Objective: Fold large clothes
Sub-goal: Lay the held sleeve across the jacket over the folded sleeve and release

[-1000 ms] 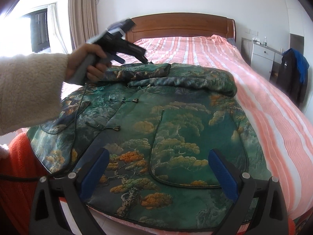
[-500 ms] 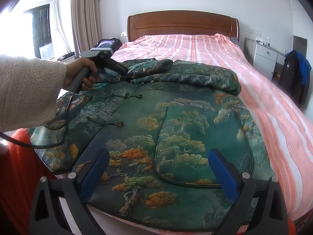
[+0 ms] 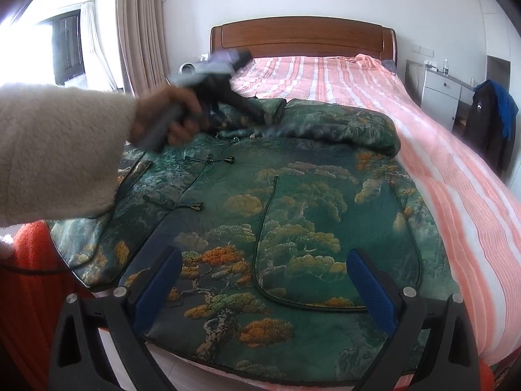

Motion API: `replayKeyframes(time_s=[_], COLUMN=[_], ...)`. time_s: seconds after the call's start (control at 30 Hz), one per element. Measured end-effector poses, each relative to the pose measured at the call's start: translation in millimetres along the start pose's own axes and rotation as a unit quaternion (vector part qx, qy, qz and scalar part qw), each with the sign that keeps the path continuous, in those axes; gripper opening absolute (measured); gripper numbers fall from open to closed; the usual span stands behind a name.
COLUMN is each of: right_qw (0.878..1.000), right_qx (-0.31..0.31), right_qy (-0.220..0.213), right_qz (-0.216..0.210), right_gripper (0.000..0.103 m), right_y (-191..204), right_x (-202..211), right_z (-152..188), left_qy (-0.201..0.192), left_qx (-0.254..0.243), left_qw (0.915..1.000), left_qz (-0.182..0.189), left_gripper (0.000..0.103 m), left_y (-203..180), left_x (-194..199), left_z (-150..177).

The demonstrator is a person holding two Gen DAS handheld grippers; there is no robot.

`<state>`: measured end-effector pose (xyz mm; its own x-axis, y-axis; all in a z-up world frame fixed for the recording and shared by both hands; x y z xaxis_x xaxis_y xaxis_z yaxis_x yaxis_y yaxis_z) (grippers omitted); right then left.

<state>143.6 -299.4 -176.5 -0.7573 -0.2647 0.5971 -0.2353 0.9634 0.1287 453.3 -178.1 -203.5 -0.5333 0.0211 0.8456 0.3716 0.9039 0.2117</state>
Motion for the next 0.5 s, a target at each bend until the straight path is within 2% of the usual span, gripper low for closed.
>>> replayKeyframes(time_s=[0.1, 0.2, 0.3, 0.4, 0.5], right_qw=[1.0, 1.0, 0.999, 0.999, 0.999], right_qx=[-0.002, -0.013, -0.031, -0.034, -0.034], right_qy=[-0.002, -0.006, -0.006, 0.002, 0.002], right_qz=[0.002, -0.001, -0.009, -0.009, -0.006], right_gripper=[0.1, 0.1, 0.1, 0.1, 0.1], right_y=[-3, -9, -14, -16, -17], right_x=[3, 3, 1, -2, -2], right_z=[1, 1, 1, 2, 3], left_qy=[-0.019, -0.067, -0.078, -0.043, 0.042], left_qx=[0.007, 0.016, 0.051, 0.08, 0.083], left_qw=[0.9996, 0.9972, 0.9949, 0.9955, 0.9955], left_qz=[0.019, 0.028, 0.039, 0.026, 0.018], left_gripper=[0.1, 0.1, 0.101, 0.101, 0.102], left_y=[0, 8, 22, 27, 21], left_x=[22, 55, 59, 25, -31], left_z=[-11, -36, -61, -76, -61])
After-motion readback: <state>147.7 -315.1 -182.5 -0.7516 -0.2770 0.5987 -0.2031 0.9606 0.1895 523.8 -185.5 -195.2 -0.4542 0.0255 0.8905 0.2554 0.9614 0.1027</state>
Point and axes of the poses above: each gripper's, at about its wrist camera, not at the fingertips, and x roughly against the way its jaws point, y to its left, z to its underside, the point moved 6 cm from there along -x, roughly the way its jaws point, and after that the axes turned 6 degrees about -z, right-handed, at the moved point
